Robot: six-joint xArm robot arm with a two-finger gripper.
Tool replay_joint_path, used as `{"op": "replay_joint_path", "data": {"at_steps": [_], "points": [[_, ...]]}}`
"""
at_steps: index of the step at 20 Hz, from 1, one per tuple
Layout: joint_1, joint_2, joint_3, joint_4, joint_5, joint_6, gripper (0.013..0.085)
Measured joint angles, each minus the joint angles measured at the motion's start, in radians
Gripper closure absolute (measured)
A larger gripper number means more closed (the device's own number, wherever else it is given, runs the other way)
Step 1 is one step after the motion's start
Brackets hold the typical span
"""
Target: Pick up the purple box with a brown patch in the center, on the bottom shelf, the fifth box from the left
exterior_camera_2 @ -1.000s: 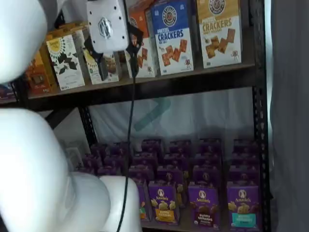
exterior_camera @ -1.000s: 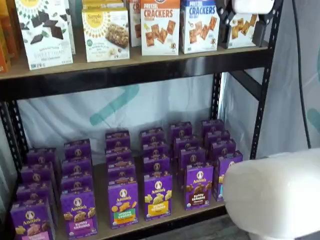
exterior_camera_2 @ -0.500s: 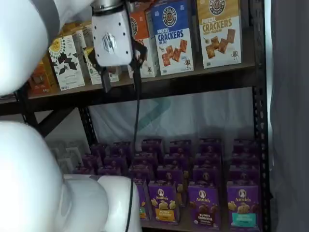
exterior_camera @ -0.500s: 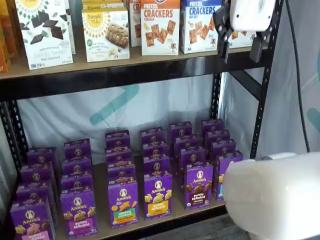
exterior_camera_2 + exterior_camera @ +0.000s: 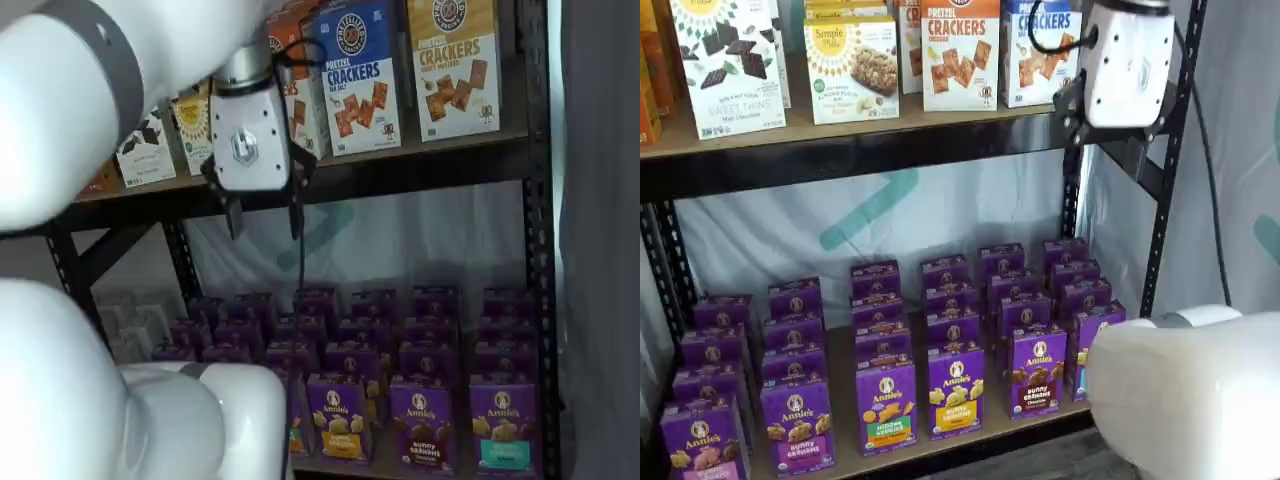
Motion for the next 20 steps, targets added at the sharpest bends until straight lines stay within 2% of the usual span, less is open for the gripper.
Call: {"op": "replay_joint_path", "data": {"at_steps": [11,20], "points": [[0.016,0.002,0.208,-0.021,-0.2,0.001,0.013],[0.017,0.041,0.384,-0.04,-0.42,-0.006,0.013]]}}
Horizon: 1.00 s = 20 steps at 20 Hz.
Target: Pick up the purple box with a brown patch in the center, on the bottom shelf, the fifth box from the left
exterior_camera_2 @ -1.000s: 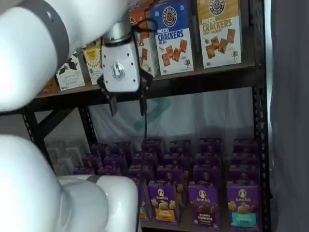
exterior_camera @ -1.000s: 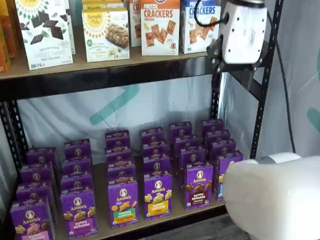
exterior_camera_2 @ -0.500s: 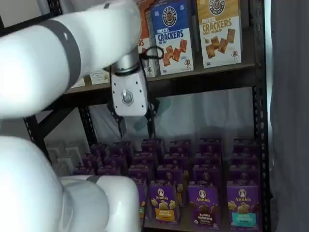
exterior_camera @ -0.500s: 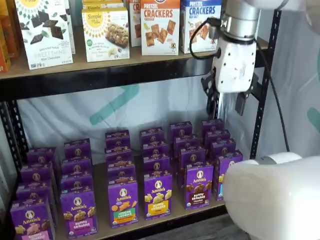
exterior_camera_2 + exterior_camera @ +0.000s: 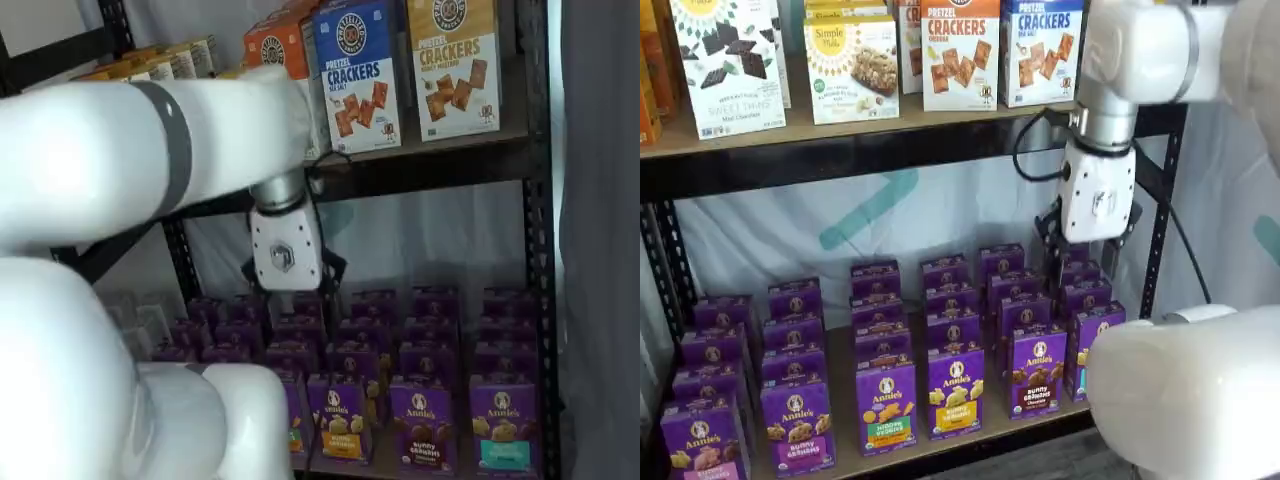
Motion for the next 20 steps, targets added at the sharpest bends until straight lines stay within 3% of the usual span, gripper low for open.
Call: {"op": "replay_joint_path", "data": {"at_steps": [11,16,20], "points": [[-0.029,0.18,0.194,-0.033,-0.354,-0.026,0.013],[-0.044,0.304,0.267,-0.048,-0.58,-0.034,0.013],[-0.038,0.444,0.288,-0.025,-0.747,-0.05,0.013]]}}
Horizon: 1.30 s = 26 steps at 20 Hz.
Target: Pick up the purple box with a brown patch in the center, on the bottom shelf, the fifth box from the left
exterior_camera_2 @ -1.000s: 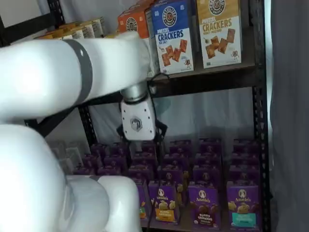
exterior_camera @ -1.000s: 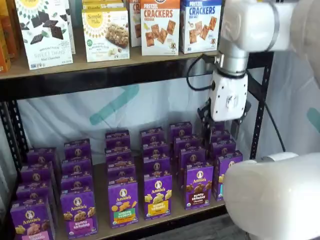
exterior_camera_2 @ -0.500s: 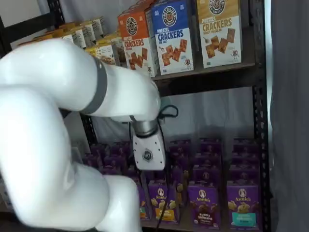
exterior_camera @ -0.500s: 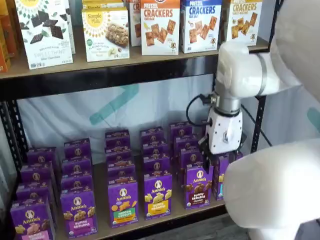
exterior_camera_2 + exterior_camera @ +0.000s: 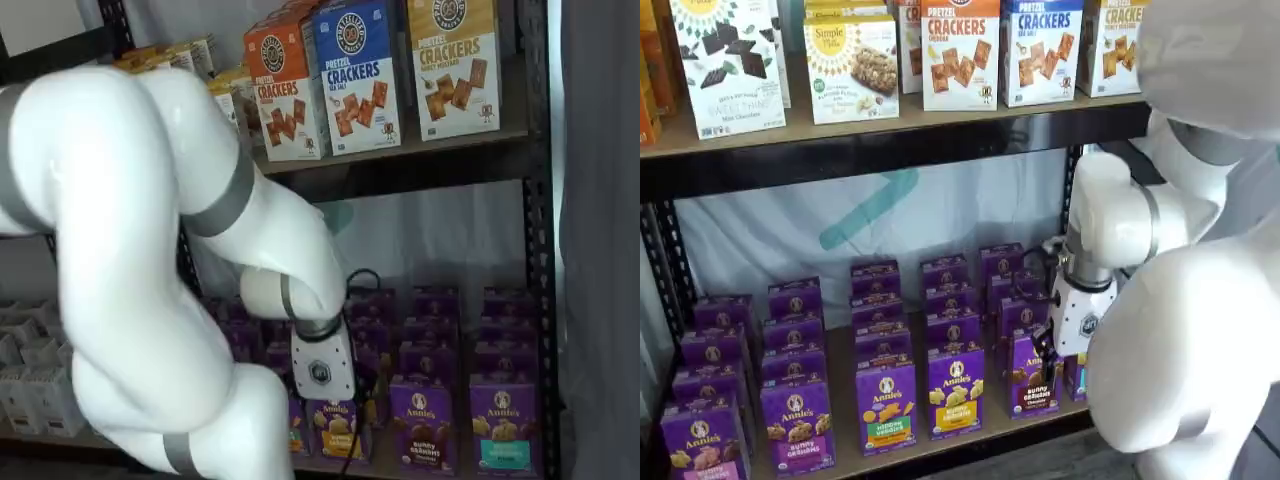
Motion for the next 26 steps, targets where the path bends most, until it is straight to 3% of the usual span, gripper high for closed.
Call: {"op": "replay_joint_path", "data": {"at_steps": [4,9,14,18,22,26], "points": [[0.01,0.149,-0.005,0.037,-0.137,-0.027,0.013],[0.009,0.286,-0.025,0.042,-0.264,-0.038,0.013],[-0.005,0.433,-0.074,-0.026,-0.359,0.012,0.013],[0.004,0.542,-0.13,-0.001,-0.401,-0.006,0.013],[0.01,0.63,-0.186,-0.018,-0.445,0.015,0.013],[0.039,0.708,-0.248,0.109,-0.469,-0.082,0.013]]}}
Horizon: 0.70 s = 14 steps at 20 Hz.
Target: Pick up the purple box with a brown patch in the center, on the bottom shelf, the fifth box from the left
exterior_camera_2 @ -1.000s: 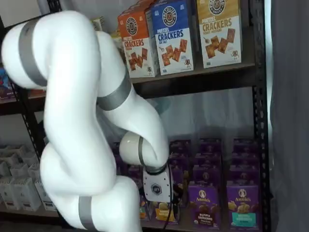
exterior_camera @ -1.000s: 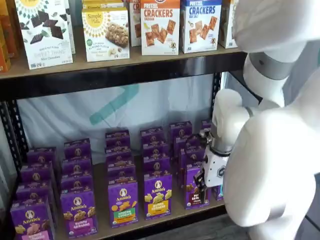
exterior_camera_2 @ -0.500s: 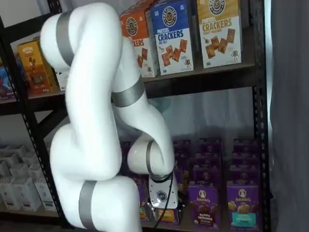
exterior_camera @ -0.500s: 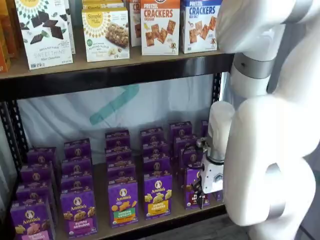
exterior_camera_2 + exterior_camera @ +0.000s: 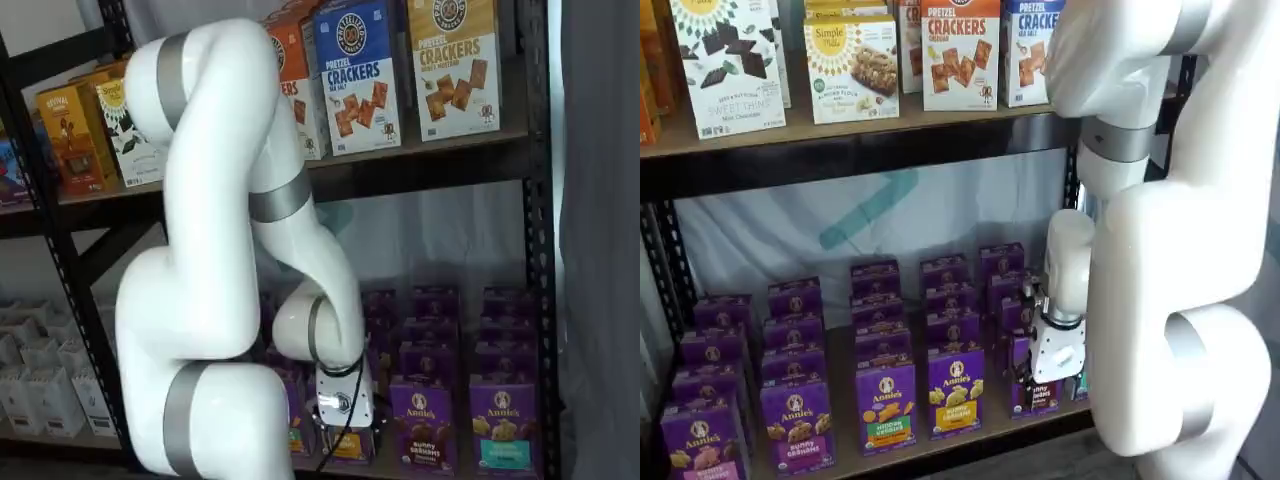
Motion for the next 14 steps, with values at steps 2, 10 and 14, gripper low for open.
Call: {"op": "replay_joint_path", "data": {"at_steps": [2,10,14], "points": [[0.028,0.036,-0.033,0.138,-0.014,-0.112,0.013],[0.019,0.132,-0.16,0.208,0.012,-0.187,0.013],[-0.009,0.177,-0.237,0.177,0.025,-0.182,0.013]]}}
